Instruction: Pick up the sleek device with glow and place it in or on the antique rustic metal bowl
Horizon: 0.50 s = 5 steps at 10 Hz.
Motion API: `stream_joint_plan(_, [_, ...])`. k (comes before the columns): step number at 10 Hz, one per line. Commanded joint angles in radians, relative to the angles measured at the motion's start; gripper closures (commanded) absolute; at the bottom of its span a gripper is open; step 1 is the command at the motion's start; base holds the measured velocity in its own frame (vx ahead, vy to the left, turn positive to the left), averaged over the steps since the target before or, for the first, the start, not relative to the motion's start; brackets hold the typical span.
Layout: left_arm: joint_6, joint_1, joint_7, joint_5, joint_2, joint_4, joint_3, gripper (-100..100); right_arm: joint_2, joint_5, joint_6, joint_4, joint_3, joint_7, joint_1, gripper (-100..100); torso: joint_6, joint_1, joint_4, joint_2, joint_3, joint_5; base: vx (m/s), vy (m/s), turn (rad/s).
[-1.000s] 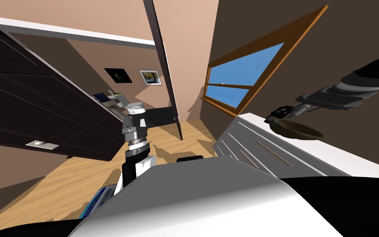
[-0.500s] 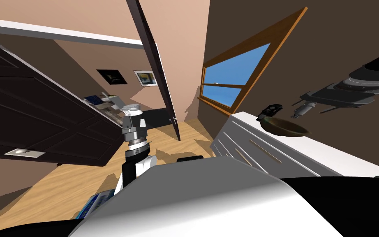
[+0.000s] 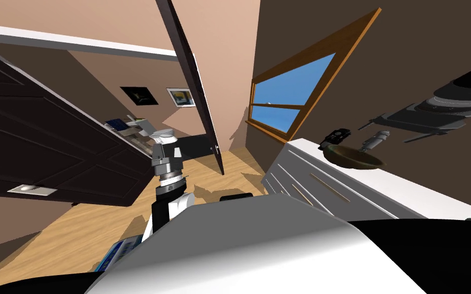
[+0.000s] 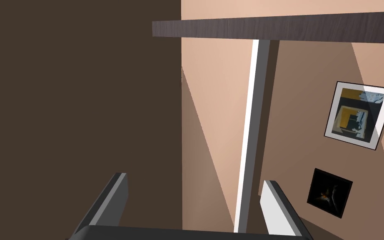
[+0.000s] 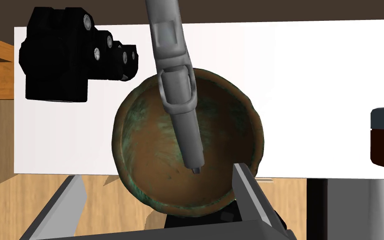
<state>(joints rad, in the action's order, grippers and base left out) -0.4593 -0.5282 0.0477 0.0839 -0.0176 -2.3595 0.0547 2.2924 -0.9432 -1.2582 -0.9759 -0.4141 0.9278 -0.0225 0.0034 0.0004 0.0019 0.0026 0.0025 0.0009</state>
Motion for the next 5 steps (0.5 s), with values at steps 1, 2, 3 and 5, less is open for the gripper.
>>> stream_joint_plan(1, [0.0,0.0,0.0,0.0,0.0,0.0,0.0,0,0.008,0.001,-0.036,0.041,-0.014,0.016,-0.014,-100,0.0,0.0,0.0,0.0,0.0,0.0,-0.012,-0.006,0.201])
stream_joint_plan(2, [0.0,0.0,0.0,0.0,0.0,0.0,0.0,0,0.008,0.001,-0.036,0.041,-0.014,0.016,-0.014,-100,-0.001,0.0,0.0,0.0,0.0,0.0,-0.018,-0.016,0.093])
stream_joint_plan(3, [0.0,0.0,0.0,0.0,0.0,0.0,0.0,0,0.012,0.002,-0.054,0.062,-0.021,0.023,-0.021,-100,0.0,-0.001,0.0,0.001,0.0,0.0,-0.016,-0.013,0.057])
stream_joint_plan(5, [0.0,0.0,0.0,0.0,0.0,0.0,0.0,0,0.02,0.003,-0.09,0.103,-0.035,0.039,-0.036,-100,0.0,-0.001,0.0,0.001,0.001,0.0,-0.015,-0.012,0.134])
